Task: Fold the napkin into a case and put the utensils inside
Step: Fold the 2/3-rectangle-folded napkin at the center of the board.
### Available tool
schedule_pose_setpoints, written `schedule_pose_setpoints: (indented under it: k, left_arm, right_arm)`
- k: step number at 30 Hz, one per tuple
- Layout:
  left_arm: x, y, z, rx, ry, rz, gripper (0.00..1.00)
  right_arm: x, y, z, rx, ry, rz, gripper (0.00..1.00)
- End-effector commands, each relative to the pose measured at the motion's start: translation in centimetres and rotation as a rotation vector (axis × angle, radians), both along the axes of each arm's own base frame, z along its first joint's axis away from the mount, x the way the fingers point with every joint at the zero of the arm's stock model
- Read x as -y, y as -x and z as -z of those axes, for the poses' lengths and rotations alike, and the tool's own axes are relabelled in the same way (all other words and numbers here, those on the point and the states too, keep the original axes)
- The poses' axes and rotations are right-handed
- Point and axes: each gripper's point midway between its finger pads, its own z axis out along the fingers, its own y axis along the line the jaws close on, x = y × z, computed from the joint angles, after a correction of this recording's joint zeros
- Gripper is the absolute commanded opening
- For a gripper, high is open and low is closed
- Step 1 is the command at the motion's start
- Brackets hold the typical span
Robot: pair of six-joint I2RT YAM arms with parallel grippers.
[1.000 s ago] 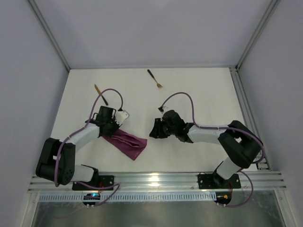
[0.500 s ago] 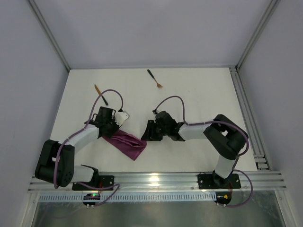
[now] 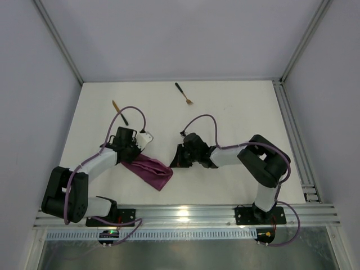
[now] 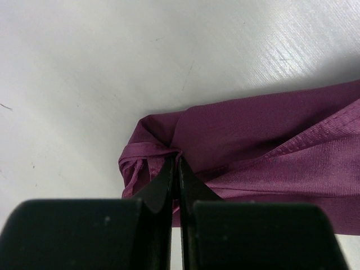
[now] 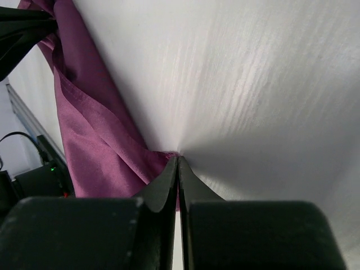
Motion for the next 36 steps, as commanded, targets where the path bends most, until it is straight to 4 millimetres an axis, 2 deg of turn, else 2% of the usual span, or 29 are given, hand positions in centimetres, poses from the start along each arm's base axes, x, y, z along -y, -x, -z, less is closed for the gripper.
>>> schedule_pose_setpoints:
  k: [1,3,4,7,12,14,15,16,17,18,22,27,32,35,36]
  left_arm:
    - [0.2,-1.3,-1.6,0.063,0.034,0.001,0.0]
    - [-0.1,-1.3,-1.6,0.06,0.034,-0.007,0.0]
    - [0.0,-1.2,-1.6,0.057,0.04,-0.005,0.0]
    - [-0.3,-1.2,-1.6,0.051,0.05,-0.015,0.0]
    - [0.0,-1.1,-1.9,0.046,0.069,-0.007,0.0]
    - [0.2,-1.0,-2.0,0.042,0.081,-0.002,0.0]
    - [0.3,-1.1,-2.2,0.044,0.088,-0.003,0.0]
    - [0.3,-1.1,-2.2,0.044,0.094,-0.007,0.0]
    - [0.5,-1.1,-2.3,0.04,0.107,-0.01,0.0]
    - [0.4,-1.1,-2.4,0.042,0.11,-0.015,0.0]
    - [0.3,-1.1,-2.5,0.046,0.111,-0.021,0.0]
    - [0.0,-1.1,-2.7,0.053,0.108,-0.021,0.0]
    - [-0.5,-1.1,-2.5,0.055,0.117,-0.03,0.0]
    - [-0.7,-1.0,-2.1,0.051,0.131,-0.037,0.0]
    - [-0.9,-1.1,-2.0,0.05,0.132,-0.043,0.0]
  right_arm:
    - [0.9,-0.8,-1.8,0.136,0.045,0.001,0.04]
    - [0.9,-0.6,-2.8,0.195,0.059,-0.015,0.04]
    - [1.0,-0.9,-3.9,0.257,0.062,-0.015,0.04]
    - [0.2,-0.2,-5.8,0.36,0.057,-0.044,0.04]
    - [-0.7,0.7,-7.8,0.494,0.034,-0.135,0.04]
    - [-1.1,0.1,-8.9,0.562,0.021,-0.177,0.24]
    - [-1.9,-0.5,-10.1,0.599,-0.006,-0.2,0.34]
    - [-2.4,-0.8,-10.4,0.61,-0.018,-0.233,0.47]
    - [-2.7,-1.7,-9.2,0.588,0.0,-0.261,0.5]
    - [-4.1,-2.5,-10.8,0.615,-0.032,-0.3,0.52]
    - [-6.5,-4.3,-9.4,0.601,-0.021,-0.381,0.6]
    - [-9.4,-3.8,-7.4,0.561,-0.106,-0.477,0.62]
    - [-10.3,-3.0,-6.9,0.525,-0.172,-0.509,0.62]
    - [-10.2,-2.5,-6.4,0.517,-0.183,-0.512,0.59]
    - [-10.2,-2.2,-6.0,0.511,-0.18,-0.515,0.54]
